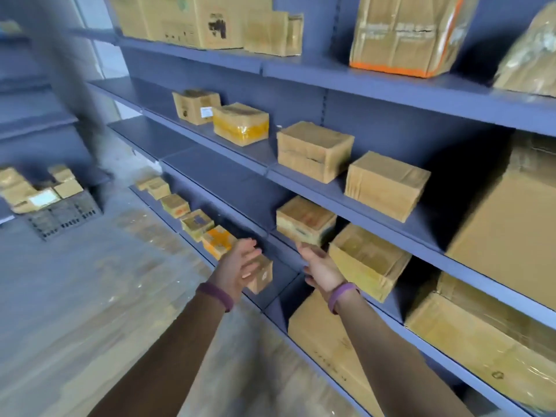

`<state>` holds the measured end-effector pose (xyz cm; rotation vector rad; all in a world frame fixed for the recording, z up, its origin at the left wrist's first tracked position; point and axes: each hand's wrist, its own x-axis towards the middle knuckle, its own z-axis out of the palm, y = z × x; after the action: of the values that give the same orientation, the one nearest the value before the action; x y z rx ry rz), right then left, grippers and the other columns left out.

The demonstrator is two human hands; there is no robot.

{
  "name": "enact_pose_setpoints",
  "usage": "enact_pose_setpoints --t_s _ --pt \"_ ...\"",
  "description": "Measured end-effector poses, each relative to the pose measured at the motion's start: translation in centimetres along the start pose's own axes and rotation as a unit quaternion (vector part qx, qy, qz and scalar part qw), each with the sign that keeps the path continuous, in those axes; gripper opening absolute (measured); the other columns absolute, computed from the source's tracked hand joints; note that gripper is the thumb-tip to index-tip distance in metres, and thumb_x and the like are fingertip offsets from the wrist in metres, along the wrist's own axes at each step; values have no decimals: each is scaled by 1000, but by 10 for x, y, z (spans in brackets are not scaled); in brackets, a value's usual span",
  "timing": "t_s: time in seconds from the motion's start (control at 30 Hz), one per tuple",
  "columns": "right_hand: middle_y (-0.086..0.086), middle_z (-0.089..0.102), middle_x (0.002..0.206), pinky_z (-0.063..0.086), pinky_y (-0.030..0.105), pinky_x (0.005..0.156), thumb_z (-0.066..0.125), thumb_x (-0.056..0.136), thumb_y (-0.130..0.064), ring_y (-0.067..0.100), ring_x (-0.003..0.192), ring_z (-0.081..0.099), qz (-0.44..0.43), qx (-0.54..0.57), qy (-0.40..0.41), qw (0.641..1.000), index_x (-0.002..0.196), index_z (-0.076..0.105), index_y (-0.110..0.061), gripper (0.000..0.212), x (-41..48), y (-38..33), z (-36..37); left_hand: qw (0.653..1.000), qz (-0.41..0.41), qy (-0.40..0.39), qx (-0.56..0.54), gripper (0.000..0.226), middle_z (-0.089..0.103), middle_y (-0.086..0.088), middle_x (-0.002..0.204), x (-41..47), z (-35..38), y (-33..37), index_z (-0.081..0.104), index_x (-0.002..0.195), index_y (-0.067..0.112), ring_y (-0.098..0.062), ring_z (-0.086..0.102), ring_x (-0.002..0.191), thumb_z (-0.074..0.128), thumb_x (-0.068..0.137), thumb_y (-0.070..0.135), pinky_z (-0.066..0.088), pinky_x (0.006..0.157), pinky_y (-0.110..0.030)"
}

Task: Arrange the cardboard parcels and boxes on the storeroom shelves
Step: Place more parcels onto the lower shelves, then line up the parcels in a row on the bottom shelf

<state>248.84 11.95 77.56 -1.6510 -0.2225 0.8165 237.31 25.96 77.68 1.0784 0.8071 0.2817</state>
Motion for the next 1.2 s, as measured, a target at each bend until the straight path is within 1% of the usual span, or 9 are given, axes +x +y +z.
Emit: enact_pose_setpoints --t_s 0.17,0.3,0.4,0.47,0.57,0.7,0.93,1.07,1.2 --pt "-4 58 117 43 30 104 60 97 -38 17 116 55 -50 -25 -82 995 130 57 -17 39 4 -34 140 996 47 73 -28 26 62 -2 131 -15 -120 47 61 118 22 -23 53 124 48 101 35 35 103 -39" --pt "0 65 101 45 36 100 68 74 -59 21 99 62 -75 -88 -132 984 107 69 -17 54 6 -37 227 990 50 126 -37 22 62 -2 129 -26 -198 59 61 113 24 -23 53 120 46 101 35 33 103 -39" --pt "-3 55 93 42 30 94 64 94 -37 15 90 52 -45 -100 -174 979 116 63 -6 38 6 -35 289 986 51 148 -52 27 60 -2 131 -33 -256 67 59 120 25 -25 51 125 44 101 37 33 106 -40" --pt "-7 55 96 43 33 104 58 98 -38 13 96 52 -43 -129 -190 972 114 61 -16 28 14 -33 323 982 54 168 -62 30 59 -1 132 -32 -287 74 57 125 25 -25 51 127 43 102 37 32 108 -41" --pt "1 54 114 42 32 105 53 102 -33 17 108 52 -63 -156 -221 961 128 57 -5 39 27 -42 373 976 59 193 -77 32 59 0 136 -26 -331 86 57 127 26 -23 51 124 43 101 38 32 105 -39" --pt "-1 52 138 37 42 114 53 100 -41 20 126 50 -87 -182 -263 943 123 58 -25 28 58 -50 435 966 68 229 -99 33 58 0 139 -9 -384 103 57 128 26 -22 51 125 43 101 39 33 104 -39" --pt "-2 52 136 40 46 112 50 99 -48 24 126 51 -96 -192 -317 924 107 58 -37 15 143 -74 548 946 78 292 -115 32 60 -1 135 55 -473 150 59 126 26 -23 52 125 45 100 39 33 106 -41" --pt "-2 52 137 37 46 114 47 101 -47 24 131 49 -84 -185 -335 920 135 56 -27 40 205 -104 616 936 77 322 -116 35 60 0 136 103 -523 192 59 129 25 -23 50 130 45 100 40 33 103 -41" --pt "0 47 148 36 46 115 46 101 -50 25 133 46 -70 -179 -351 916 142 50 -25 48 257 -138 673 933 77 336 -104 40 58 0 139 149 -564 239 57 135 23 -23 48 132 45 101 40 33 104 -42"
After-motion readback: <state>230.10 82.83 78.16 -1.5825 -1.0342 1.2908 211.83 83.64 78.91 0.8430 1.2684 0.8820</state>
